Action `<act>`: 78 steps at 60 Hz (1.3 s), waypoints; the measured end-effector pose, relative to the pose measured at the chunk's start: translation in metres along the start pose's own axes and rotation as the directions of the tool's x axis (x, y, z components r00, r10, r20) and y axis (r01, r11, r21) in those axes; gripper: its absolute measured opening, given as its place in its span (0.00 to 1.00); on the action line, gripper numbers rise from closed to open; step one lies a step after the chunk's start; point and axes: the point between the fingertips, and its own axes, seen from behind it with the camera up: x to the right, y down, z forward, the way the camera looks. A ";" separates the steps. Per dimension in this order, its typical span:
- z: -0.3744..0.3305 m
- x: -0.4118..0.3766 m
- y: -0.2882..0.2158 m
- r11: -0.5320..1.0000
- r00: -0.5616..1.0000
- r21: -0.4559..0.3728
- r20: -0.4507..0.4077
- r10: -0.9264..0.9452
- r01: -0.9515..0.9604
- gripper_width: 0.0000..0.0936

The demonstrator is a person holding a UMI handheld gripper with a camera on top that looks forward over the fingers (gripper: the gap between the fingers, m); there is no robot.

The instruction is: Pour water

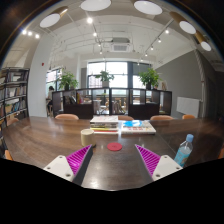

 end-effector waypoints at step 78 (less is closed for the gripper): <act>0.085 0.311 0.080 0.999 0.966 0.040 -0.257 0.000 0.011 0.33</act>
